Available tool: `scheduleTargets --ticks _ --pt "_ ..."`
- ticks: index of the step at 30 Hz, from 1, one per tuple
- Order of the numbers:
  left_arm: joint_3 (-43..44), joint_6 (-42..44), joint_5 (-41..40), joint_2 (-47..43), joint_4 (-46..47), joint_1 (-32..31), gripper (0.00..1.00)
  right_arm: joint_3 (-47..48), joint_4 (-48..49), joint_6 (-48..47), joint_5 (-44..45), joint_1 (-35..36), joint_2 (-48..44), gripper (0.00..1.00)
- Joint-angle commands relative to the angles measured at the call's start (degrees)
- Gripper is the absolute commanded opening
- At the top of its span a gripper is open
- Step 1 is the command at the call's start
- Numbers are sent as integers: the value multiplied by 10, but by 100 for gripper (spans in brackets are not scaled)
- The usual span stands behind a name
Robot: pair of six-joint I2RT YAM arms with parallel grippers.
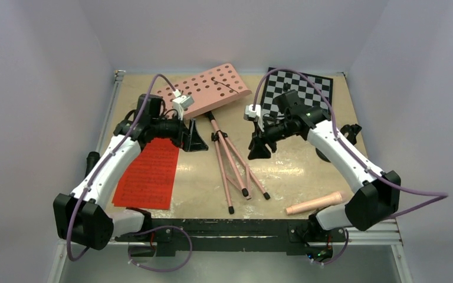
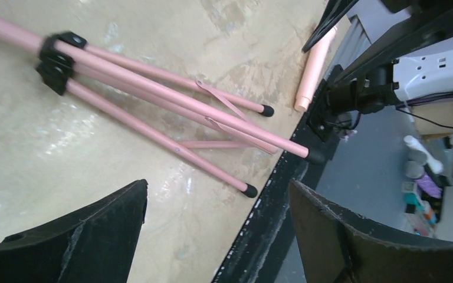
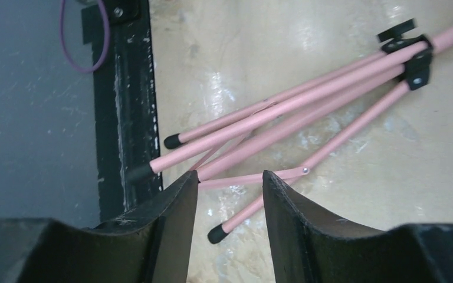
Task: Pack up the instrument practice props
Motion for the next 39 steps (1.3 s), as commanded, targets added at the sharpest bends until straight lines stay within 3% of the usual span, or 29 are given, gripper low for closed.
scheduleTargets --ticks 1,2,3,7,11,18,22,26,32,39 --pt "57 114 -34 -33 -70 20 93 -8 -52 -78 -57 24 19 57" --pt "61 122 -40 -37 -83 21 93 -13 -34 -56 -45 37 21 66" --pt "61 123 -44 -40 -85 24 93 -19 -18 -37 -36 49 25 68" --pt "34 77 -46 -53 -62 36 94 -55 75 97 -11 63 38 70" --pt "-37 -13 -37 -67 -16 37 95 -84 104 170 23 64 56 74" --pt "-101 -29 -37 -100 1 39 96 -84 131 194 15 64 112 73" --pt "-151 -99 -18 -96 65 39 96 -79 138 205 19 64 146 73" --pt "-206 -172 -36 -57 130 28 97 -92 168 244 37 65 167 74" --pt "-230 -218 -50 1 214 -50 98 -121 205 300 130 84 195 72" --pt "-195 -296 -86 128 300 -96 98 -73 185 313 309 92 181 73"
